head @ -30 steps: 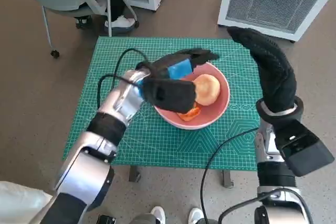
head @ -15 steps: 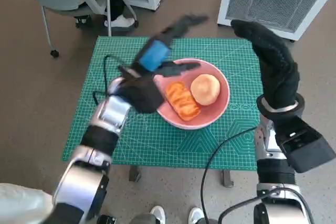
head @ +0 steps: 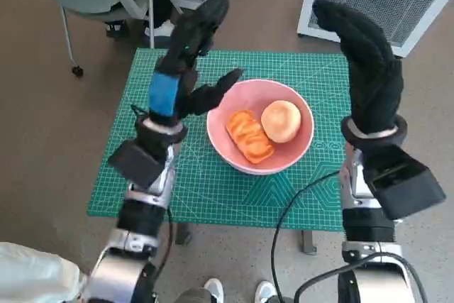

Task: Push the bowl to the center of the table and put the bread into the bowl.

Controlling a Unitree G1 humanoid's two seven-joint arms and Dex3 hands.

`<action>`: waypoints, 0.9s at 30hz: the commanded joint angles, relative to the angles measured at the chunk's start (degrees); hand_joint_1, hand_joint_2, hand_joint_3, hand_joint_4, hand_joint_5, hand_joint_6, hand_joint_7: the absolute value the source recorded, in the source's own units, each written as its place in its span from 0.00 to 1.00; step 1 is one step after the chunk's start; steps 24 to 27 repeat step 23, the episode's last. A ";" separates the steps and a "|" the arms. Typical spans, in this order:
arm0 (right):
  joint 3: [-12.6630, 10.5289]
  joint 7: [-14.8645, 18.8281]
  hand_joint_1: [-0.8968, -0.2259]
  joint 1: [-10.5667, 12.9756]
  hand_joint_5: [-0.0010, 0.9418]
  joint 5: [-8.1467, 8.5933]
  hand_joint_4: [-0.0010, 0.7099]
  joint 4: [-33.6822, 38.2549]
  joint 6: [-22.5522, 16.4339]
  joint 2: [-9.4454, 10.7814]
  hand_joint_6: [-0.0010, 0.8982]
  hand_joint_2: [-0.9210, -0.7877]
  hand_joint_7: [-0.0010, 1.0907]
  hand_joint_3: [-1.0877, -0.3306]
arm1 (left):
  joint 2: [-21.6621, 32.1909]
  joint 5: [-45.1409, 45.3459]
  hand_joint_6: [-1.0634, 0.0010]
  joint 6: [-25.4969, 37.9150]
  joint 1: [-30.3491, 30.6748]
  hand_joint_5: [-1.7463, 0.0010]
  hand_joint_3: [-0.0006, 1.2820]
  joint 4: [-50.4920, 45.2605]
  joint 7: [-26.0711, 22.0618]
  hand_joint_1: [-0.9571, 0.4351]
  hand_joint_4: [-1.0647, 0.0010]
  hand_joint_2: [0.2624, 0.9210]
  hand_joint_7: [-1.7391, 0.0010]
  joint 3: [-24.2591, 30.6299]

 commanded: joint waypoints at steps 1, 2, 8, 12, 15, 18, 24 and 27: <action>0.60 -0.99 0.37 -0.25 0.03 -0.40 0.44 -0.50 2.16 0.93 0.00 0.00 0.68 0.40 | 0.93 -2.73 0.87 0.17 1.95 1.00 0.25 -2.96 -1.94 0.43 0.75 1.00 0.75 1.48; 0.72 -1.09 0.36 -0.36 0.03 -0.53 0.44 -0.59 2.40 1.01 0.00 0.00 0.68 0.40 | 0.96 -3.28 0.87 0.29 2.22 1.00 0.25 -3.31 -2.38 0.43 0.75 1.00 0.75 1.68; 1.22 -1.74 0.36 -0.73 0.03 -1.34 0.44 -0.73 2.97 1.21 0.00 0.00 0.68 0.41 | 1.08 -5.37 0.85 0.64 3.12 1.00 0.24 -4.08 -4.59 0.45 0.76 1.00 0.78 2.40; 1.53 -1.63 0.37 -0.73 0.03 -1.30 0.45 -0.91 3.00 1.21 0.00 0.00 0.68 0.41 | 0.98 -6.20 0.83 0.02 3.37 1.00 0.23 -3.72 -5.62 0.47 0.76 1.00 0.81 2.91; 1.72 -1.57 0.37 -0.65 0.03 -1.32 0.45 -1.14 3.09 1.18 0.01 0.00 0.68 0.41 | 0.82 -6.89 0.79 -0.05 3.77 1.00 0.23 -4.06 -6.39 0.48 0.76 1.00 0.85 3.19; 1.92 -1.81 0.37 -0.50 0.03 -1.81 0.46 -1.53 3.17 1.04 0.01 0.00 0.68 0.41 | 0.64 -7.36 0.77 0.19 4.43 1.00 0.22 -5.10 -6.84 0.49 0.76 1.00 0.86 3.28; 2.02 -2.10 0.38 -0.33 0.03 -2.50 0.46 -1.80 3.10 0.81 0.01 0.00 0.68 0.40 | 0.44 -7.40 0.75 0.20 5.11 1.00 0.22 -5.77 -7.21 0.49 0.76 1.00 0.87 3.47; 2.02 -2.10 0.38 -0.33 0.03 -2.50 0.46 -1.80 3.10 0.81 0.01 0.00 0.68 0.40 | 0.44 -7.40 0.75 0.20 5.11 1.00 0.22 -5.77 -7.21 0.49 0.76 1.00 0.87 3.47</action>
